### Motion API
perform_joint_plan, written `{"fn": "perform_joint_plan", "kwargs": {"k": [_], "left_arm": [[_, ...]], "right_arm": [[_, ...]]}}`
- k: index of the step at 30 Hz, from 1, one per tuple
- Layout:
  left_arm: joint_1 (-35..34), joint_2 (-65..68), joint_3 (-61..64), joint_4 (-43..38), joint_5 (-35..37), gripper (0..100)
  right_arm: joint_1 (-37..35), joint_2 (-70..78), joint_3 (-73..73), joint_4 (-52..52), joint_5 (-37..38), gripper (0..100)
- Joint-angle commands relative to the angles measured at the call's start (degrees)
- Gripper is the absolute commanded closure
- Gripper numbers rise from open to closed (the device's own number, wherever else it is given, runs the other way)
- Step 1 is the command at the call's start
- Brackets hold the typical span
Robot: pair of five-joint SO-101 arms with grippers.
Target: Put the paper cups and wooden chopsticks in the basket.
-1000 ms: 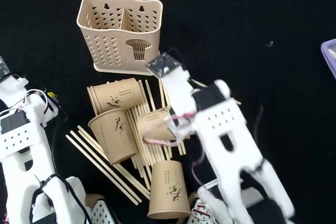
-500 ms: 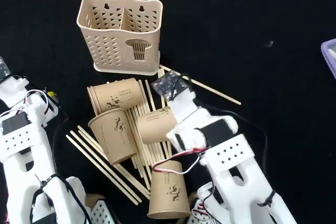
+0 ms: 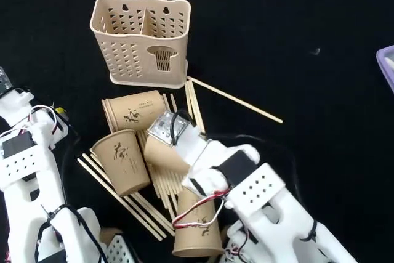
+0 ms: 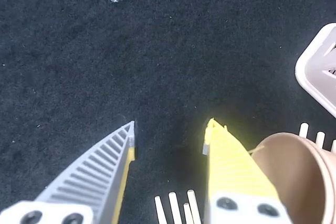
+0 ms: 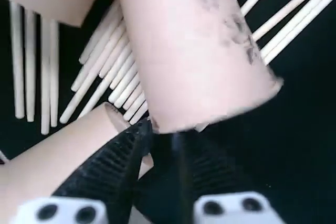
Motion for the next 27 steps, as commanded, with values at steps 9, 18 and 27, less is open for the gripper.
{"fn": "perform_joint_plan", "kwargs": {"k": [9,18,27], "left_arm": [[0.3,-1.7,-0.4,-0.7,0.4,79],[0.6,-1.7,-0.4,-0.7,0.4,79],[0.6,-1.6,-0.3,-0.8,0.4,79]], "right_arm": [[14.8,-1.7,-21.3,11.3,1.2,98.7],[32.9,-1.2,-24.3,14.9,18.4,98.8],[25.7,-1.6,-7.5,4.8,11.1,96.2]]}}
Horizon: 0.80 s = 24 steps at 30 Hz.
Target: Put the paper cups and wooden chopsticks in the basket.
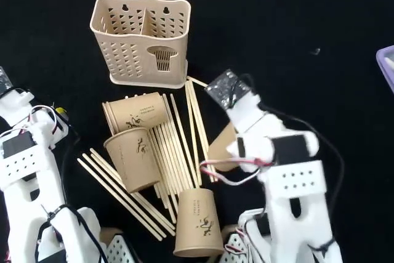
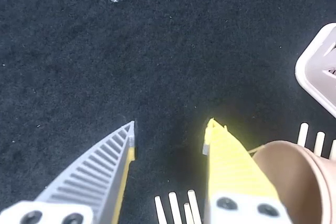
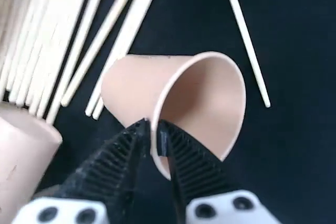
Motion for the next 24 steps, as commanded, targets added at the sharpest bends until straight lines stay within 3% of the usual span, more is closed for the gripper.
{"fn": "perform_joint_plan", "kwargs": {"k": [1,5,9,17,21,24], "left_arm": [[0.6,-1.6,-0.3,-0.8,0.4,79],[0.6,-1.6,-0.3,-0.8,0.4,79],[0.5,-1.6,-0.3,-0.8,0.4,79],[0.6,-1.6,-0.3,-0.8,0.4,79],[0.7,-1.6,-0.3,-0.8,0.4,79],[0.7,-1.6,-0.3,-0.8,0.7,79]], "right_arm": [[-5.3,-0.5,2.8,-1.1,-5.0,93.7],[-7.3,-0.4,3.9,-1.5,-5.4,87.8],[-7.1,-0.6,2.6,-1.6,-5.4,99.3],[0.1,-0.3,-17.5,-0.4,-5.4,98.8],[-3.5,0.0,-29.1,-4.6,-5.8,98.8],[-8.2,0.0,-32.6,-14.6,-5.8,98.8]]}}
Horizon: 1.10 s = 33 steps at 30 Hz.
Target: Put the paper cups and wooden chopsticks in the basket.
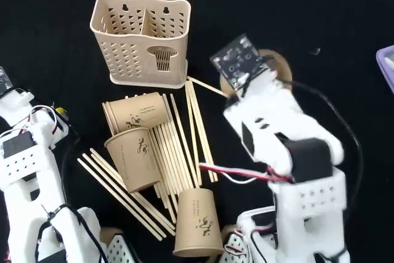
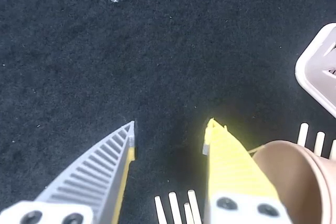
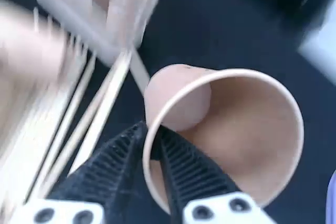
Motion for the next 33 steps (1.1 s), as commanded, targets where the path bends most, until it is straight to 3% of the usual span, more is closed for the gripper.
{"fn": "perform_joint_plan", "kwargs": {"k": [1,6,10,18,25,33], "left_arm": [[0.7,-1.6,-0.3,-0.8,0.8,79],[0.7,-1.6,2.9,-4.8,6.1,79],[0.7,-1.6,8.8,-14.8,7.3,79],[0.8,-1.7,17.5,-29.5,7.7,79],[6.1,-1.8,19.0,-30.2,7.2,79],[6.5,-1.7,19.0,-30.1,7.2,79]], "right_arm": [[-6.1,-0.7,-7.8,-15.4,-0.5,98.8],[-11.4,3.9,-5.9,-36.0,-0.5,98.8],[-13.8,12.7,-8.2,-40.4,-0.5,98.8],[-14.5,31.4,-21.4,-36.4,-0.5,98.8],[-15.7,43.9,-37.8,-20.9,-0.5,98.8],[-15.6,53.4,-45.8,-16.7,-0.5,96.8]]}}
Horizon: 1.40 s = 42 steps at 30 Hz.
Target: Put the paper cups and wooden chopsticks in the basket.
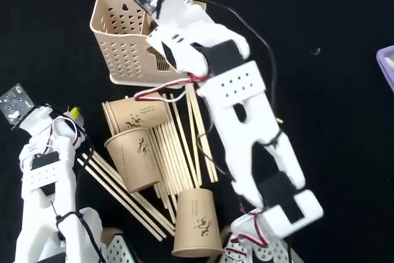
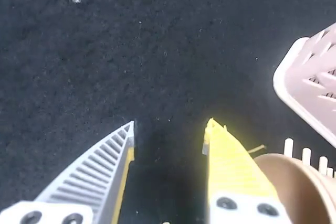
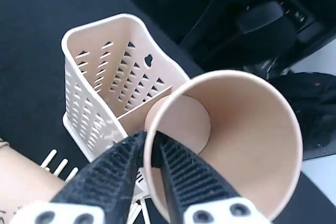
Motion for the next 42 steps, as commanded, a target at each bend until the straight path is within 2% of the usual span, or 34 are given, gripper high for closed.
{"fn": "perform_joint_plan", "kwargs": {"k": [1,6,10,16,23,29,33,39,42], "left_arm": [[1.0,-1.3,-0.7,-0.7,-0.2,79],[1.0,-1.3,-0.7,-0.7,-0.2,79],[1.0,-1.2,-0.7,-0.7,-0.2,79],[1.0,-1.2,-0.7,-0.7,-0.2,79],[1.0,-1.2,-0.7,-0.7,-0.2,79],[1.0,-1.2,-0.7,-0.7,-0.2,79],[1.1,-1.2,-0.7,-0.7,-0.2,79],[1.1,-1.2,-0.7,-0.7,-0.2,79],[1.1,-1.2,-0.7,-0.8,-0.2,79]], "right_arm": [[-0.8,2.2,-6.2,1.7,-0.4,93.7],[-0.9,2.0,-10.4,5.9,-0.4,75.3],[-0.9,-0.7,-14.3,12.5,-0.4,76.8],[-2.7,-6.5,-15.2,29.5,0.0,79.8],[-7.7,-8.2,-13.9,42.2,-0.4,80.0],[-10.0,-16.7,5.7,41.7,-0.4,80.0],[-13.0,-27.9,22.4,41.1,0.6,80.0],[-17.1,-48.0,40.9,41.1,11.3,80.0],[-18.9,-56.1,47.9,40.7,14.0,80.0]]}}
